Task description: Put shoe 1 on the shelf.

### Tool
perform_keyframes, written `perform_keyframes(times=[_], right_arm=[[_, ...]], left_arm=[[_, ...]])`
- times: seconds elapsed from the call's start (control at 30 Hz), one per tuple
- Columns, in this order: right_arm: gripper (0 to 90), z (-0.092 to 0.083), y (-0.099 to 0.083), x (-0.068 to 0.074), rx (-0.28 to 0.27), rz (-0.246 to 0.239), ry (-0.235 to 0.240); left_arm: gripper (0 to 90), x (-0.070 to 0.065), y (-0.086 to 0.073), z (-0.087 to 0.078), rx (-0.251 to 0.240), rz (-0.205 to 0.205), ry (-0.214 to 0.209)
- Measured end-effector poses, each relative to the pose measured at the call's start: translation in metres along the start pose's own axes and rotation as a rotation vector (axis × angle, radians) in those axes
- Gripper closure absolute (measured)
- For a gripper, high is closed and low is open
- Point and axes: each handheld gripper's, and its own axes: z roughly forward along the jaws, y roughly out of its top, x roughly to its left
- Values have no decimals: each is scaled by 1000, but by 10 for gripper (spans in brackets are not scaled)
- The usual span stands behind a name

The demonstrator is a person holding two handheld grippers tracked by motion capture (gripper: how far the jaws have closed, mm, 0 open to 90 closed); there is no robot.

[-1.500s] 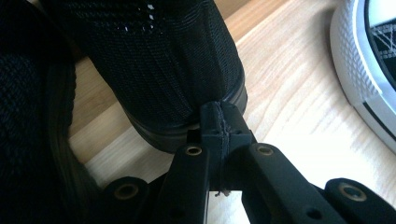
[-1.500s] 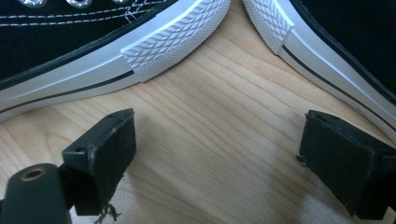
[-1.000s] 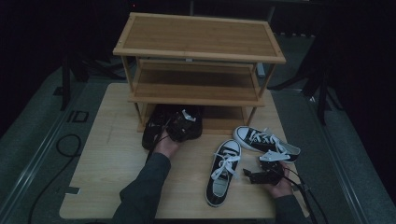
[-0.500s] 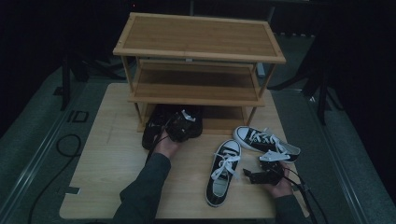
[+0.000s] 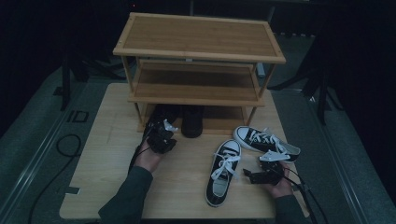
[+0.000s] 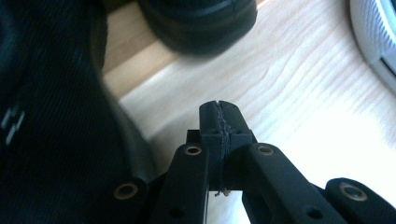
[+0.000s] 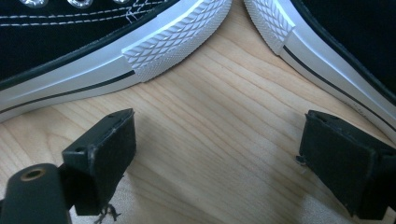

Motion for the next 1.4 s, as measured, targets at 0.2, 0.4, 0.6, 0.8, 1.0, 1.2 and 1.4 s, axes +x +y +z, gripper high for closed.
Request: perform_keyframes(times=[0.2,0.4,0.6,0.8,1.0,1.2,1.4], right_arm=[[108,0,0,0,0,0,0],[108,0,0,0,0,-1,-1],[108,0,0,0,1,-1,-1],[108,0,0,0,1,-1,-1],[108,0,0,0,0,-2,-1],[108,0,0,0,-1,-1,-1],[108,0,0,0,-1,0,-1]], left_arm=[[893,7,-22,-11,9,-22,10],[893,13,-39,-18,23,-47,22],[893,22,-49,-20,37,-73,43],[895,32,-55,-19,39,-98,53],[896,40,-56,-23,35,-115,74],[896,48,-57,-25,34,-128,101],[896,54,-58,-28,28,-148,108]])
